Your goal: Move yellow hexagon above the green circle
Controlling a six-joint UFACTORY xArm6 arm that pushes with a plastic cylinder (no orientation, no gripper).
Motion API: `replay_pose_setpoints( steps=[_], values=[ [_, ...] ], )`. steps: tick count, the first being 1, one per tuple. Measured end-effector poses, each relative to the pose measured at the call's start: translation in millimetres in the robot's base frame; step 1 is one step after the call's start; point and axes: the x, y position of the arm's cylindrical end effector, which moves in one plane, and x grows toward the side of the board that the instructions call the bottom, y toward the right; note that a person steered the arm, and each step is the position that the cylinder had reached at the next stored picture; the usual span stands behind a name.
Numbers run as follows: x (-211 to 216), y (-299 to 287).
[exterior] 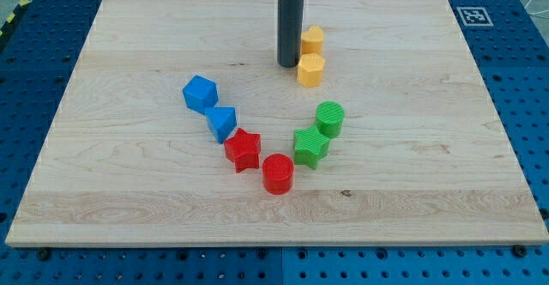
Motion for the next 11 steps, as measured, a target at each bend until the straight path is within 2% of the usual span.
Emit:
replay_pose_setpoints(
  steps=[1, 4, 8, 11],
  values=[
    [-8, 9],
    [15, 21],
    [11, 47],
    [29, 63]
  ],
)
